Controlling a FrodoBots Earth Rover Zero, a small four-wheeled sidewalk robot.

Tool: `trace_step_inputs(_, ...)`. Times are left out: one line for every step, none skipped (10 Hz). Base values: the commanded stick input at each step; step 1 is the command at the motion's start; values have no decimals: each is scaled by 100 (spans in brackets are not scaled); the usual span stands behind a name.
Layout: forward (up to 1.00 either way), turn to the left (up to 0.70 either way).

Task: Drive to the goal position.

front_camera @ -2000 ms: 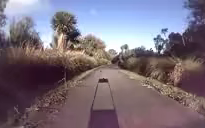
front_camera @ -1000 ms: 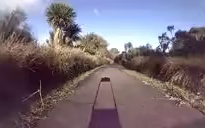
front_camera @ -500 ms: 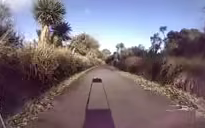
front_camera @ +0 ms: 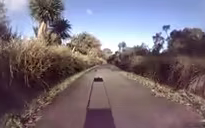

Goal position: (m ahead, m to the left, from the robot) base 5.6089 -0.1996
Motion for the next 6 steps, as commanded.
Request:
trace_step_inputs(100, 0)
trace_step_inputs(100, 0)
trace_step_inputs(100, 0)
trace_step_inputs(100, 0)
trace_step_inputs(100, 0)
trace_step_inputs(100, 0)
